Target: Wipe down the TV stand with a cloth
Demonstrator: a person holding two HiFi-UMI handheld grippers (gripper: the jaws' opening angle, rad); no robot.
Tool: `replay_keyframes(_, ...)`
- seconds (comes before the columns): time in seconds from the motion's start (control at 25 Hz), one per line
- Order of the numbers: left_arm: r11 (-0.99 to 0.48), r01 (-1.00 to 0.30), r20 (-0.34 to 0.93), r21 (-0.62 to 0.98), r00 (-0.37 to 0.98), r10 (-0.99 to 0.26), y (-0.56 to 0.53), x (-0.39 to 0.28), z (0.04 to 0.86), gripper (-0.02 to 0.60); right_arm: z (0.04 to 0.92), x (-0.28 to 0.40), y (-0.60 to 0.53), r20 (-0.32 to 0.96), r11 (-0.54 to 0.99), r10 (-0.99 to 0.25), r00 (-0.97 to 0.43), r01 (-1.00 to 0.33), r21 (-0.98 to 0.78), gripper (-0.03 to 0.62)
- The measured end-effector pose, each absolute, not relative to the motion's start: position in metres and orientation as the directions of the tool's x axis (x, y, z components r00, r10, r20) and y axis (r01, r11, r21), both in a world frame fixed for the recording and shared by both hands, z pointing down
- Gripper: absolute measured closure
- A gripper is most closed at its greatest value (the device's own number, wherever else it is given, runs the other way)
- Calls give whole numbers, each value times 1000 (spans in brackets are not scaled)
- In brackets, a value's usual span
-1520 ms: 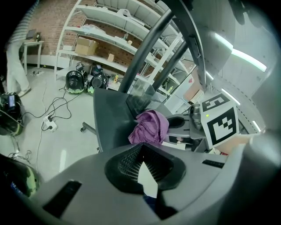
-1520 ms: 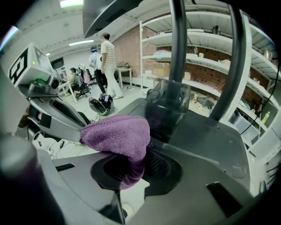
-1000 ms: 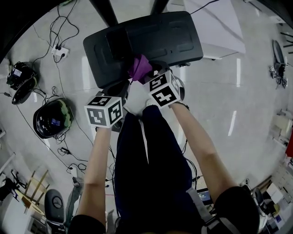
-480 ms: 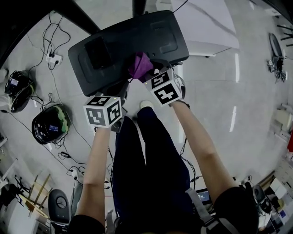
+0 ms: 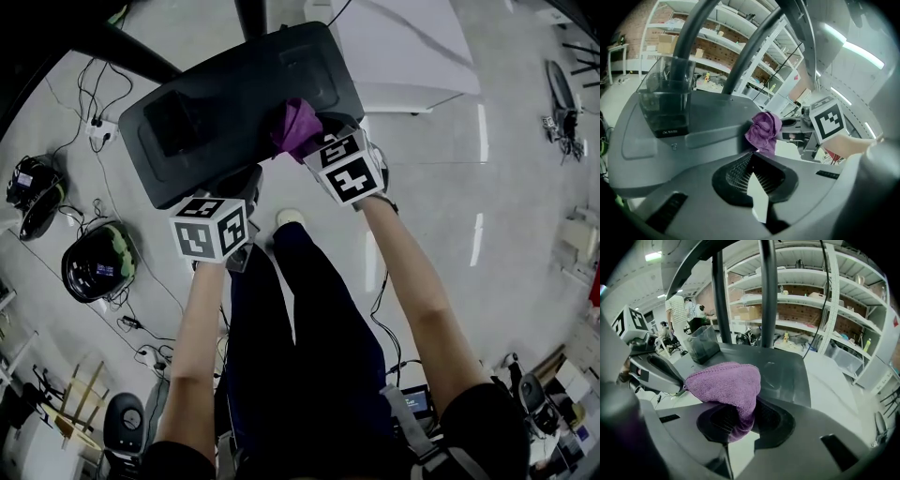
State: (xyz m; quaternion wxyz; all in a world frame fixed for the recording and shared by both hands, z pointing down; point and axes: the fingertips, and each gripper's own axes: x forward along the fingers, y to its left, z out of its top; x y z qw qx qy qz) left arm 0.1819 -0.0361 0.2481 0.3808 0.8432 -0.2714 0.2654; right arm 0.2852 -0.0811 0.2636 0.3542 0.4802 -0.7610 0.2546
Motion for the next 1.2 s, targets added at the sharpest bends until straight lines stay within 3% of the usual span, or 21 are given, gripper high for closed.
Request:
replay_keyframes(1.08, -535, -680, 656, 502, 702, -277, -30, 190, 248, 575, 262, 405, -90, 824, 284, -558, -103, -956, 73, 497)
replay_keyframes(1.2, -531, -684, 657, 501, 699, -282, -28, 185, 250, 575, 263, 429, -87, 830, 234, -558, -9, -961, 147, 497)
